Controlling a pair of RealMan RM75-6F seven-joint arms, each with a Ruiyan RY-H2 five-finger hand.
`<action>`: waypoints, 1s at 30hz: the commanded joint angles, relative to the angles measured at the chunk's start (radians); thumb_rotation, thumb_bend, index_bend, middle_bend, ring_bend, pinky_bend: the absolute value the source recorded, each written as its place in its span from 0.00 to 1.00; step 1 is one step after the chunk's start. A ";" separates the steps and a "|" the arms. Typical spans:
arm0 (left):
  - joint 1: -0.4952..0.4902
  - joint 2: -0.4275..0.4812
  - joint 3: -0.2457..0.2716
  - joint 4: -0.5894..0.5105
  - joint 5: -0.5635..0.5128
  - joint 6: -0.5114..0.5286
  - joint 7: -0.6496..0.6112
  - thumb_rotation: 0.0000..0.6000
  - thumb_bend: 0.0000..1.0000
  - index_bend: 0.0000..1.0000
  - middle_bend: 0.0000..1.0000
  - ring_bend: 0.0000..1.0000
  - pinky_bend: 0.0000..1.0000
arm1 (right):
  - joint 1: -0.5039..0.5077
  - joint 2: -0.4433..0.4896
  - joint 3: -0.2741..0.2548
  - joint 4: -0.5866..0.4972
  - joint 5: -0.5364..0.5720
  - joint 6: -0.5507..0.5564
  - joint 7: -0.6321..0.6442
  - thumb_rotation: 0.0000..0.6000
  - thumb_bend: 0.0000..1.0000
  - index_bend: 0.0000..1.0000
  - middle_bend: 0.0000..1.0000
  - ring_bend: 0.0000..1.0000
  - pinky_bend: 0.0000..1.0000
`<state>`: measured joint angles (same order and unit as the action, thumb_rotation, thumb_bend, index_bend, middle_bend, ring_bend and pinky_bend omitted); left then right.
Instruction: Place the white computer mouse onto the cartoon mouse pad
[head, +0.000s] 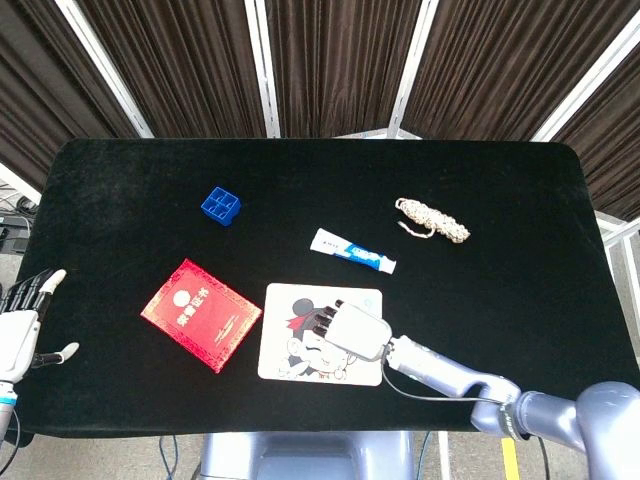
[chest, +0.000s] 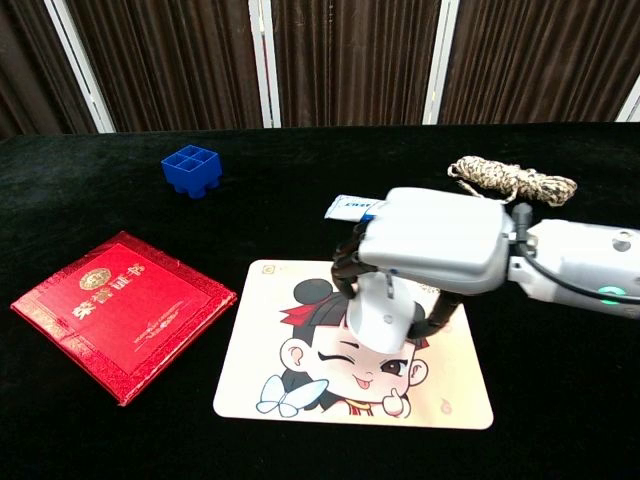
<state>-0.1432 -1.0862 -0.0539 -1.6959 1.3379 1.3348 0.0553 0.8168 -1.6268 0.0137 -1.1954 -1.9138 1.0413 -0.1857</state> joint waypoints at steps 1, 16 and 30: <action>0.000 -0.001 -0.003 -0.001 -0.006 0.001 0.006 1.00 0.18 0.00 0.00 0.00 0.00 | 0.023 -0.042 0.015 0.042 0.012 0.003 0.016 1.00 0.18 0.66 0.57 0.43 0.59; 0.002 -0.004 -0.015 -0.016 -0.043 0.002 0.019 1.00 0.18 0.00 0.00 0.00 0.00 | 0.056 -0.138 -0.029 0.218 -0.009 0.093 0.102 1.00 0.16 0.66 0.55 0.42 0.42; 0.003 -0.006 -0.020 -0.023 -0.057 0.005 0.028 1.00 0.18 0.00 0.00 0.00 0.00 | 0.037 -0.165 -0.045 0.245 0.032 0.096 0.083 1.00 0.14 0.57 0.38 0.25 0.24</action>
<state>-0.1403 -1.0922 -0.0734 -1.7190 1.2809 1.3397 0.0834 0.8543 -1.7926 -0.0300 -0.9494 -1.8815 1.1365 -0.1013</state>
